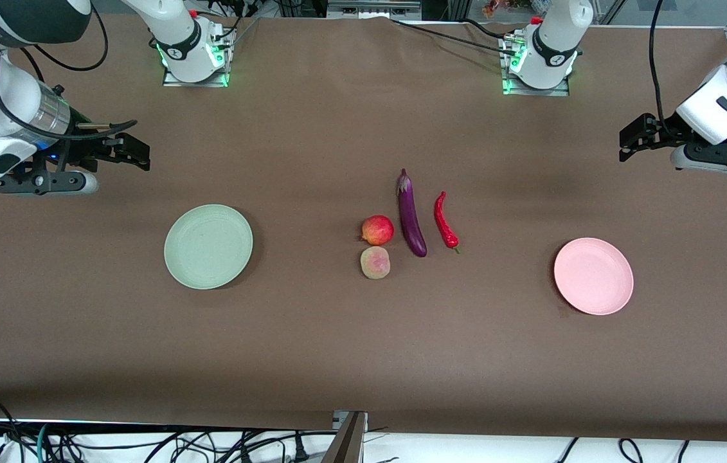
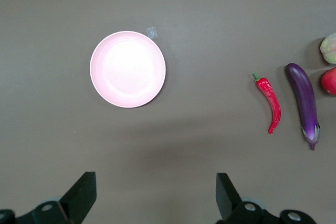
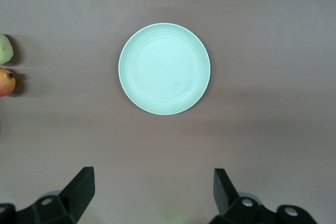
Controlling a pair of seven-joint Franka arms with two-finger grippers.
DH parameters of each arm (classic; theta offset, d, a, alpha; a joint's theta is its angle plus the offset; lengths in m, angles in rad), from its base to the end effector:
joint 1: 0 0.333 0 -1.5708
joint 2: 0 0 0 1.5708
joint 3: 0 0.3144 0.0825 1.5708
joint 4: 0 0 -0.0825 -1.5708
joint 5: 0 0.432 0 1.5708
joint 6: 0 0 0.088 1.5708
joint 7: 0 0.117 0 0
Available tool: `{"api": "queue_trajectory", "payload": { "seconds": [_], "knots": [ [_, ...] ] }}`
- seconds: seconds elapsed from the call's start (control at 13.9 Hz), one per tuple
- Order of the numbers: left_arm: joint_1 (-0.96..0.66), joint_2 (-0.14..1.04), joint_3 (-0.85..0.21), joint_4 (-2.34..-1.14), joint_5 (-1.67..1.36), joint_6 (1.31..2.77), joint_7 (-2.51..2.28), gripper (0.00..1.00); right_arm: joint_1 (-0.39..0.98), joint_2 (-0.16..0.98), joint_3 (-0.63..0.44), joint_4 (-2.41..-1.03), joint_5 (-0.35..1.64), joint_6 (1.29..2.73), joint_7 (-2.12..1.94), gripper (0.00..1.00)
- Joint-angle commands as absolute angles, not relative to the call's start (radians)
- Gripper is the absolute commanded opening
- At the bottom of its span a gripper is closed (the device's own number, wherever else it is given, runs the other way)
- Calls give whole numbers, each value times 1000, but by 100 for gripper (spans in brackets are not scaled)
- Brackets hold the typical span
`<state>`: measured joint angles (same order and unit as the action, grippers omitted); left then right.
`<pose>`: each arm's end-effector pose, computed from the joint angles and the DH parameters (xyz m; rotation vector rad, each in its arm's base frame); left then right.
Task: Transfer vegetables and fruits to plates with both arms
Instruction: 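Reach the right gripper to the peach while the left gripper reaches the chili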
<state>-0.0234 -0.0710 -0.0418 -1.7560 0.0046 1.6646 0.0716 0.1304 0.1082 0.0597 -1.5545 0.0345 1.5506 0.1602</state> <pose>0.5829 -0.0382 0.5664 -3.1266 0.2147 0.0321 0.6163 0.1211 0.5533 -3.1151 -0.0447 0.1830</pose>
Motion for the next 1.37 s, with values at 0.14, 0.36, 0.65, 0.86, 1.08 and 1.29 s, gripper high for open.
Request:
{"api": "queue_trajectory", "payload": {
  "seconds": [0.14,0.36,0.65,0.86,1.08,1.29],
  "knots": [
    [-28,-58,-41,-1724,21,1640,71,100,113,97,80,-1551,20,1545,160,100],
    [-29,-57,-41,-1723,21,1638,71,100,146,120,80,-1549,21,1561,170,100],
    [-37,-20,-44,-1723,25,1611,75,100,253,225,81,-1491,31,1603,274,100],
    [-47,40,-81,-1723,15,1545,84,100,357,407,81,-1379,44,1719,446,100],
    [-84,104,-115,-1723,-47,1554,17,100,489,581,78,-1307,54,1935,691,100],
    [-119,227,-115,-1724,-127,1695,-116,100,561,724,77,-1255,43,2106,825,100]
  ]
}}
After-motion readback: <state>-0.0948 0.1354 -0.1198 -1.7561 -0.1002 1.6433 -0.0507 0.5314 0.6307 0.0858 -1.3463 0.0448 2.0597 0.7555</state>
